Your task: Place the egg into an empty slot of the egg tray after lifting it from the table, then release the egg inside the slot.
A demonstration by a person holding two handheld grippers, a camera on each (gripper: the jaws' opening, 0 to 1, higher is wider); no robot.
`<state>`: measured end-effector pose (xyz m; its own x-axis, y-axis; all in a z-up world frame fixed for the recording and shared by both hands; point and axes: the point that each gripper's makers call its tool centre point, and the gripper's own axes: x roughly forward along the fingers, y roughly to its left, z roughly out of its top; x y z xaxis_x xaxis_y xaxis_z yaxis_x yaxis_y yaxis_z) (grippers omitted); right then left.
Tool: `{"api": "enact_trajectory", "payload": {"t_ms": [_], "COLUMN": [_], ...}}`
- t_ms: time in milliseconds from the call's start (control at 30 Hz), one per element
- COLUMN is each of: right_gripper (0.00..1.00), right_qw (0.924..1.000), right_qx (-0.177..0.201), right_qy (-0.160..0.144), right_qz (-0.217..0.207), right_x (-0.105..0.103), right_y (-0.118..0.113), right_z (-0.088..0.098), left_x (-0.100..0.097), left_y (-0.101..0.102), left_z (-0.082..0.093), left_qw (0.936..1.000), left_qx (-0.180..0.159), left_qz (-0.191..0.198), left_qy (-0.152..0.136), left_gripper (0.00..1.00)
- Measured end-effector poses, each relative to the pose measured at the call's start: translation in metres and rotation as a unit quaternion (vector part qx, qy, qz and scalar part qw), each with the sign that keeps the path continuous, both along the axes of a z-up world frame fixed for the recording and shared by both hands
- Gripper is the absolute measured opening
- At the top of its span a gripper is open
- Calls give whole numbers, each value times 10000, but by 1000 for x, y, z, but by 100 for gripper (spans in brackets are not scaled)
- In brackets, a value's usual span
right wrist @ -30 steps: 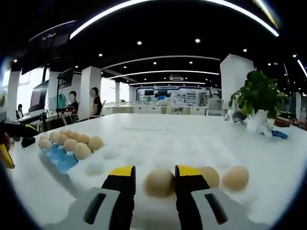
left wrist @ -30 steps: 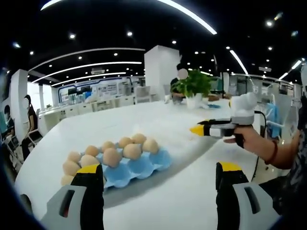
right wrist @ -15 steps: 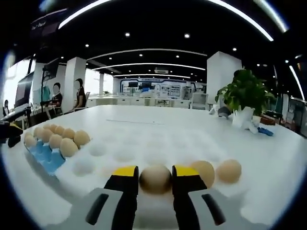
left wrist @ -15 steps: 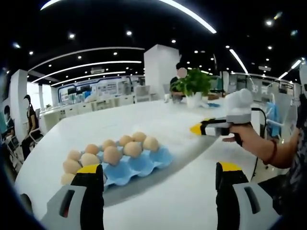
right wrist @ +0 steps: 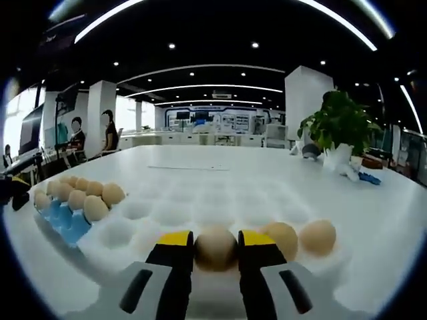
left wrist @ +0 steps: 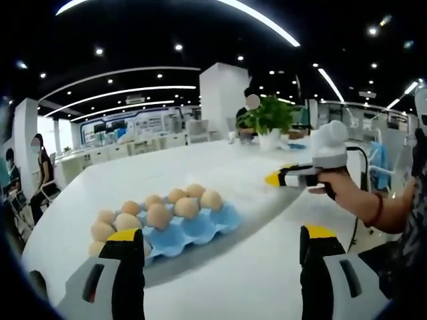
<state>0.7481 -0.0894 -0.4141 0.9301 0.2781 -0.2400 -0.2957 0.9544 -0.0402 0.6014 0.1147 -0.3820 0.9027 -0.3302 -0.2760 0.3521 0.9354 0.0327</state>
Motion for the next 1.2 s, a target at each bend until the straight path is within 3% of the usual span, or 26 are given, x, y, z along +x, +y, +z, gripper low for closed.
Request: {"api": "enact_trajectory", "payload": {"t_ms": [233,500,567,867,1200], "right_gripper": [27,27,27,27,27], "right_qw": [9992,9985,9976,9946,9916], "right_qx": [-61,-5,-134,-46,-82], "right_qy": [-379,-479,-560,-798,-817], "right_qz": [131,268,380,656,1001], "right_x": [-4,-6,-7,-14,-21], "right_y": [3,6,9,27,54], "right_z": [16,22,24,38,41], "left_x": [-1,-3,-4,-6,-10], "left_y": [1,2,2,1,3], "left_z": [3,2,2,5,3], "left_qw": [10000,10000,10000,9999,9999], "left_qx": [-18,18,4,-29,11], "left_qz": [23,63,65,60,75], "left_qy": [-39,-21,-27,-83,-81], "left_gripper": [99,99,99,99,99]}}
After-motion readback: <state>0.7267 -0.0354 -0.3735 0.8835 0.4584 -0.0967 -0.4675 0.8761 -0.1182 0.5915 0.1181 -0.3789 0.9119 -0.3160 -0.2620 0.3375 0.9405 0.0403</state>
